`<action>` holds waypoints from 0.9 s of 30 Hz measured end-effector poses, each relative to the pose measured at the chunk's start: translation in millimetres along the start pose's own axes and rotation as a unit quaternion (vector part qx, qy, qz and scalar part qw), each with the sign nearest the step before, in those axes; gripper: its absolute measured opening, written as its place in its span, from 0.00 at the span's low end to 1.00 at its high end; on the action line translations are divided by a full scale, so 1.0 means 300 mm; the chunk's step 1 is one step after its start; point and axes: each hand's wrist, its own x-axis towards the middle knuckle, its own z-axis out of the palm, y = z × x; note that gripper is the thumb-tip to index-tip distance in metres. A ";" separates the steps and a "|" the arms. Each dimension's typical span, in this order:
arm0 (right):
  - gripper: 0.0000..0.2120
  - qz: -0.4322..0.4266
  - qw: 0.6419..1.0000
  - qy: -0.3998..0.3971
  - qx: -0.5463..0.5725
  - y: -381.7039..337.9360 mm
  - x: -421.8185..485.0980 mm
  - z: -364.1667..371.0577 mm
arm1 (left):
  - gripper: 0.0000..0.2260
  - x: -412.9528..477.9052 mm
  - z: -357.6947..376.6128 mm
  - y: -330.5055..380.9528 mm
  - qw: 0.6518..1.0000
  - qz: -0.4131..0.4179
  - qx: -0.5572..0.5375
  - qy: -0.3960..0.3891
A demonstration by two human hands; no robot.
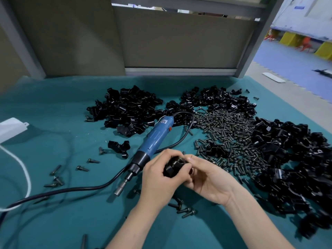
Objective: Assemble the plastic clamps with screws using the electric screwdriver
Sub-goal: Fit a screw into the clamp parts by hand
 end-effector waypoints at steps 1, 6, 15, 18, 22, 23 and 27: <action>0.09 -0.002 1.000 -0.011 0.002 0.001 0.000 -0.003 | 0.06 0.000 -0.001 -0.003 1.000 -0.009 -0.016 -0.001; 0.10 -0.014 1.000 -0.012 -0.018 0.007 0.006 -0.007 | 0.06 0.008 -0.010 -0.014 0.999 -0.015 -0.042 -0.014; 0.06 -0.076 0.996 0.007 -0.038 0.010 0.004 -0.023 | 0.17 0.004 0.012 -0.042 0.981 -0.102 -0.155 -0.054; 0.04 -0.108 0.993 0.025 -0.042 0.029 0.002 -0.015 | 0.15 0.008 0.014 -0.042 0.975 -0.117 -0.182 -0.042; 0.06 -0.177 0.977 0.079 -0.091 0.057 0.003 0.006 | 0.09 0.004 0.027 -0.041 0.967 -0.151 -0.200 -0.041; 0.06 -0.194 0.973 0.084 -0.094 0.062 0.003 0.009 | 0.09 0.004 0.028 -0.042 0.966 -0.154 -0.204 -0.042; 0.07 -0.221 0.968 0.062 -0.103 0.066 0.005 0.002 | 0.08 0.010 0.027 -0.049 0.959 -0.157 -0.232 -0.031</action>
